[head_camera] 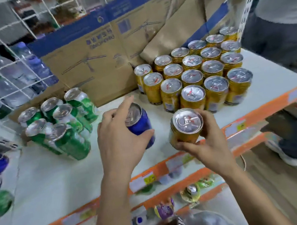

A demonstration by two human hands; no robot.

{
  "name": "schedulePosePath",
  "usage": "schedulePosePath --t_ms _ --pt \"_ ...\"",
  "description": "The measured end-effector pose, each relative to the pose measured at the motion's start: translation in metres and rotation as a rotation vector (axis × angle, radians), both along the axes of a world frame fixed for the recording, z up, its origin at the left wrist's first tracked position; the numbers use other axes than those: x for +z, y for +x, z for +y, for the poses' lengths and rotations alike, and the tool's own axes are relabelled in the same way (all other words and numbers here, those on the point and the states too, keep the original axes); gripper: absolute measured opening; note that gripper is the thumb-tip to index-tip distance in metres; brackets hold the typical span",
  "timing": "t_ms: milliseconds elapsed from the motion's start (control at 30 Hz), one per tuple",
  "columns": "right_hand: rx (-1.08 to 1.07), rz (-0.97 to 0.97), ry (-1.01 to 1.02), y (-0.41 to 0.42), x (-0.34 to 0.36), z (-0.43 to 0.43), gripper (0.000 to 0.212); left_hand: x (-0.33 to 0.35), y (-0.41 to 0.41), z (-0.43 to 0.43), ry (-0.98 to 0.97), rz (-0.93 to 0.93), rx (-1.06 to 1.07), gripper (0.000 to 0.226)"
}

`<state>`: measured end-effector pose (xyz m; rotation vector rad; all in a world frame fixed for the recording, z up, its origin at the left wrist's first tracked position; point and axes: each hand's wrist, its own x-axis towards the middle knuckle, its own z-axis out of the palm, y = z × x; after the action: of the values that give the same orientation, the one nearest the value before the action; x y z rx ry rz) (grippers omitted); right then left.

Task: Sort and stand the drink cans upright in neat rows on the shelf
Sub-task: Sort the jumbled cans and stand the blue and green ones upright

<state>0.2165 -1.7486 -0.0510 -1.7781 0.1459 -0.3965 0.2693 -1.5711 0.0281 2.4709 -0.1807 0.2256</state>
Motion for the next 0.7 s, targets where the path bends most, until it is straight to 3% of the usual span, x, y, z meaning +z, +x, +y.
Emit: schedulePosePath --t_ms 433,600,700 --pt "-0.587 -0.152 -0.041 -0.011 0.005 -0.139 0.07 -0.044 0.01 -0.106 0.023 0.064 -0.098 0.086" --pt "-0.699 -0.15 -0.123 0.015 -0.005 -0.181 0.068 -0.043 0.016 -0.108 0.063 0.096 -0.118 0.083" --pt "-0.661 -0.074 -0.111 0.036 -0.013 -0.197 0.072 -0.042 0.014 -0.11 0.077 0.1 -0.115 0.082"
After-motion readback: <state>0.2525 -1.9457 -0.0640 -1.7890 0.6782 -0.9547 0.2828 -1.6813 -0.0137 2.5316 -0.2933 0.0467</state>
